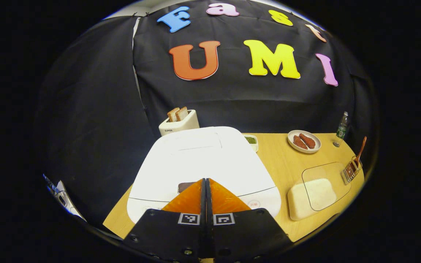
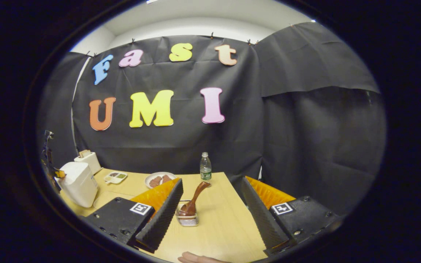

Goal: Close the left gripper, press the button to open the rice cooker; take a wooden spoon from the chopstick holder with the right hand, scoop a spoonful of rice and pour it into the rice cooker, then put the wooden spoon back into the chopstick holder.

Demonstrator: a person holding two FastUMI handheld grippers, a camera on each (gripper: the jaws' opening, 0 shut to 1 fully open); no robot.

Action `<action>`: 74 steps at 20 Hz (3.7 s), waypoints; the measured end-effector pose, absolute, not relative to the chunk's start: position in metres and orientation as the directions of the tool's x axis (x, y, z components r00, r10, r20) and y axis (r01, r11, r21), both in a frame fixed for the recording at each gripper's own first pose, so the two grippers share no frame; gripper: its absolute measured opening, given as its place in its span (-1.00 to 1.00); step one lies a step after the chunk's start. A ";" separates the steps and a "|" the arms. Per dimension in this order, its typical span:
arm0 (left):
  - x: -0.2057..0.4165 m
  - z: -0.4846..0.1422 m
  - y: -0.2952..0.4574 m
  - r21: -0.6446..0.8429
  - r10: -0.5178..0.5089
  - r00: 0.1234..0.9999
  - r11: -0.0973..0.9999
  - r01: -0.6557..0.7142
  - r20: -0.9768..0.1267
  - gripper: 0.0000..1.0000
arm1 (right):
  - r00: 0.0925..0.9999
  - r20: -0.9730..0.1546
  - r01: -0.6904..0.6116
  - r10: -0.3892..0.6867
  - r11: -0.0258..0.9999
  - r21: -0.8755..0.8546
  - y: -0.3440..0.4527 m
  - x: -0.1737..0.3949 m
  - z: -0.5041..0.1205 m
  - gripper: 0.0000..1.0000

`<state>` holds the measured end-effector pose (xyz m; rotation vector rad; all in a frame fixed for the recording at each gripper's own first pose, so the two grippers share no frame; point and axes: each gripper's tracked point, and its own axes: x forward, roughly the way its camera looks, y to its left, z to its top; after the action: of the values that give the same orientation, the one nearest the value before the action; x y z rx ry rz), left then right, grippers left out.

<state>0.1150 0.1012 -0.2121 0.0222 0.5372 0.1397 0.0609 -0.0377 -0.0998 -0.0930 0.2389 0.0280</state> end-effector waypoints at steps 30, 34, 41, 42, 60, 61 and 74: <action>-0.034 -0.070 0.068 -0.017 0.053 0.993 0.998 -0.055 -0.106 0.91 | 0.937 -0.336 -0.099 0.101 0.995 0.023 -0.007 0.138 -0.207 1.00; -0.063 -0.076 0.076 0.038 0.088 0.995 0.996 -0.086 -0.051 0.92 | 0.917 -0.383 -0.084 0.114 0.992 0.095 -0.006 0.174 -0.248 1.00; -0.101 -0.081 0.054 0.018 0.029 0.999 0.999 -0.029 -0.023 0.91 | 0.897 -0.416 -0.077 0.146 0.981 0.178 0.009 0.233 -0.302 0.87; -0.106 -0.081 0.047 0.004 0.022 1.000 1.000 -0.022 -0.016 0.91 | 0.900 -0.416 -0.056 0.128 0.982 0.179 0.006 0.238 -0.306 0.87; -0.122 -0.086 -0.008 -0.087 -0.131 0.991 0.987 0.133 0.025 0.88 | 0.929 -0.361 -0.042 0.086 0.991 0.127 0.019 0.222 -0.241 -0.63; -0.123 -0.087 -0.004 -0.088 -0.128 0.991 0.988 0.130 0.026 0.88 | 0.933 -0.351 -0.044 0.082 0.992 0.115 0.022 0.216 -0.232 -0.63; -0.151 -0.094 0.028 -0.079 -0.054 0.998 0.995 0.057 0.044 0.88 | 0.973 -0.198 -0.084 0.117 0.982 0.168 0.097 0.181 -0.176 -0.70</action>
<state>-0.1506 0.0277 -0.0943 -0.0800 -0.0421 -0.0557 0.1814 0.0966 -0.1755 0.1596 0.2084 0.1022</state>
